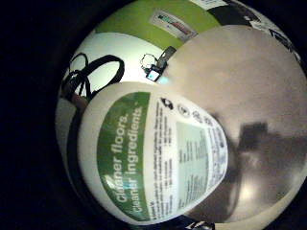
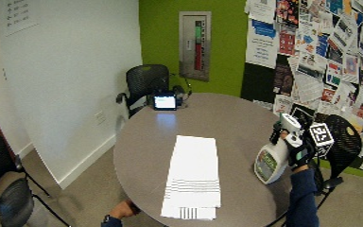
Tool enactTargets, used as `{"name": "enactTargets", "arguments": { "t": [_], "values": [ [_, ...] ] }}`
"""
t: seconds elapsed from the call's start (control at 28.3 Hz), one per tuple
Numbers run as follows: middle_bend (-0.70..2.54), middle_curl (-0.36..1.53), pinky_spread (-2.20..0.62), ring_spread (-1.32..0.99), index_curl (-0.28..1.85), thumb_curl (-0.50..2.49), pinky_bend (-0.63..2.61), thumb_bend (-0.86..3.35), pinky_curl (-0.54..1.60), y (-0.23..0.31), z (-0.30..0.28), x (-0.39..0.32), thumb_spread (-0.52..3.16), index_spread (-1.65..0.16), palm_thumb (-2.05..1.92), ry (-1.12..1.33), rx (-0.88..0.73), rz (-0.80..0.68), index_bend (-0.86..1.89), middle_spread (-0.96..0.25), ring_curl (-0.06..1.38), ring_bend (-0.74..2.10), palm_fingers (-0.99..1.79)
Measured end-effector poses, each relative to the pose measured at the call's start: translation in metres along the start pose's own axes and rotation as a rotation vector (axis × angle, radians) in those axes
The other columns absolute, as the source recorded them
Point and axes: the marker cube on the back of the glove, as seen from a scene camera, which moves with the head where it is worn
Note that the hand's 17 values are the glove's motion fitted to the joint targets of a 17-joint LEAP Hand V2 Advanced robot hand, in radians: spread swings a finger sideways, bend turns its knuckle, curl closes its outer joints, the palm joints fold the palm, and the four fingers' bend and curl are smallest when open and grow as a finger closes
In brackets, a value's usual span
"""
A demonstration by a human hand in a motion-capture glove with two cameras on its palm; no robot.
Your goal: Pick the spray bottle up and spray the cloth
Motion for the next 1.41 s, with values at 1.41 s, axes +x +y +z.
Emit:
{"name": "enactTargets", "arguments": {
  "t": [1.41],
  "values": [
    [0.71, 0.55, -0.31, -0.23, 0.48, 0.72, 0.44, -0.03, 0.4, -0.047, 0.009, -0.05, 0.42, -0.29, 0.99, 0.083, 0.227, -0.063, 0.33, -0.18, 0.48, 0.72, 1.39]
  ]
}}
